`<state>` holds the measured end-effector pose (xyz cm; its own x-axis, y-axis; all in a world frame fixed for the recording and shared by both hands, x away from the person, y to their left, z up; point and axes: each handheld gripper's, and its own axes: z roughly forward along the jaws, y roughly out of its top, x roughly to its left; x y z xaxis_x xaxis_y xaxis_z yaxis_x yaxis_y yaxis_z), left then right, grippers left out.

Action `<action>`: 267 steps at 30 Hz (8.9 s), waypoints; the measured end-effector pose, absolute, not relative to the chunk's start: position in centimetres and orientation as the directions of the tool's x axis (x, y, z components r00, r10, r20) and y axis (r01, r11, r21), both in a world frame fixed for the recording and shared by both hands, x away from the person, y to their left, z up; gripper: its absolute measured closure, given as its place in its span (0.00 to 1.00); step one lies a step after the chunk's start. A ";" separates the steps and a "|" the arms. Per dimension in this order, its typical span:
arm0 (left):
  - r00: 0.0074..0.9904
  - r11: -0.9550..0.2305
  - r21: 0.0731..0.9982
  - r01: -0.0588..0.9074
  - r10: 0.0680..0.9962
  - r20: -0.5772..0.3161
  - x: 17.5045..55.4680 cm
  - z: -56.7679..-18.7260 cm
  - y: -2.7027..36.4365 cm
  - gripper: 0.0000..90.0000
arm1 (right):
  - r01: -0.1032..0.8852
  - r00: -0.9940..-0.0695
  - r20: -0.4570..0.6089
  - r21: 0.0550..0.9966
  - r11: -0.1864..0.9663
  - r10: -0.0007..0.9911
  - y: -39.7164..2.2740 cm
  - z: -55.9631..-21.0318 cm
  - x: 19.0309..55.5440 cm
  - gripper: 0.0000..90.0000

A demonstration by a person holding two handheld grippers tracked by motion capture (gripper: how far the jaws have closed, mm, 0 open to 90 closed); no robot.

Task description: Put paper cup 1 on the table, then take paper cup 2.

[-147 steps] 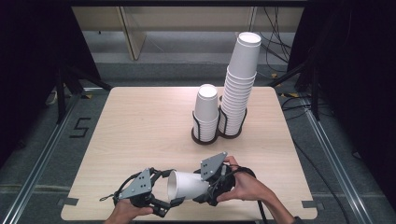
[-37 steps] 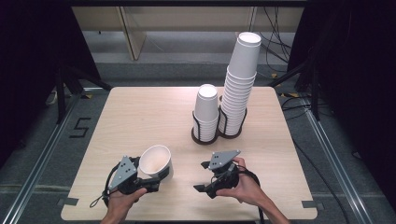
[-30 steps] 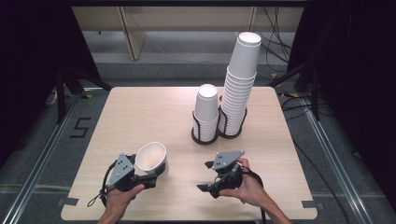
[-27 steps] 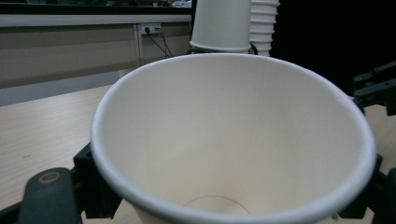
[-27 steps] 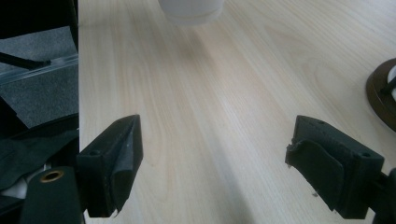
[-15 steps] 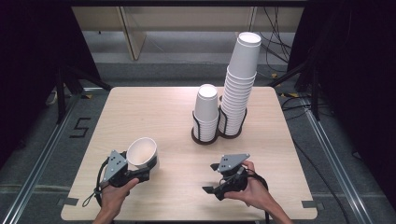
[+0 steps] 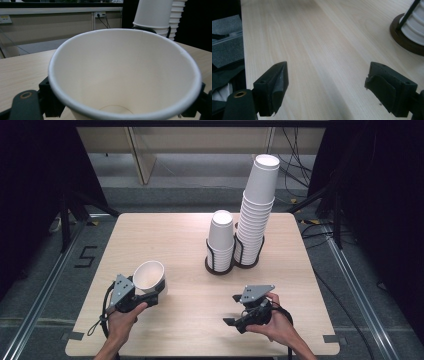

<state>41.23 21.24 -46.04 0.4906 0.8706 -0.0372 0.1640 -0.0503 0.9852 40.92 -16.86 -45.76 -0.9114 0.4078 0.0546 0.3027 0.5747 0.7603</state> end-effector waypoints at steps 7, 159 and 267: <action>0.455 -0.057 0.980 0.188 0.890 -0.036 43.5 -46.6 21.6 0.18 | 0.313 -0.905 0.052 0.751 0.581 0.421 -17.2 -45.9 40.7 0.21; 0.554 -0.138 0.940 0.311 0.831 -0.062 35.3 -48.5 18.7 0.16 | 0.317 -0.619 0.000 0.915 0.250 0.785 -26.2 -29.9 49.1 0.18; 0.606 -0.192 0.935 0.297 0.795 -0.030 35.3 -48.8 17.5 0.16 | 0.185 -0.487 0.012 0.979 0.090 0.873 -26.3 -16.8 51.0 0.19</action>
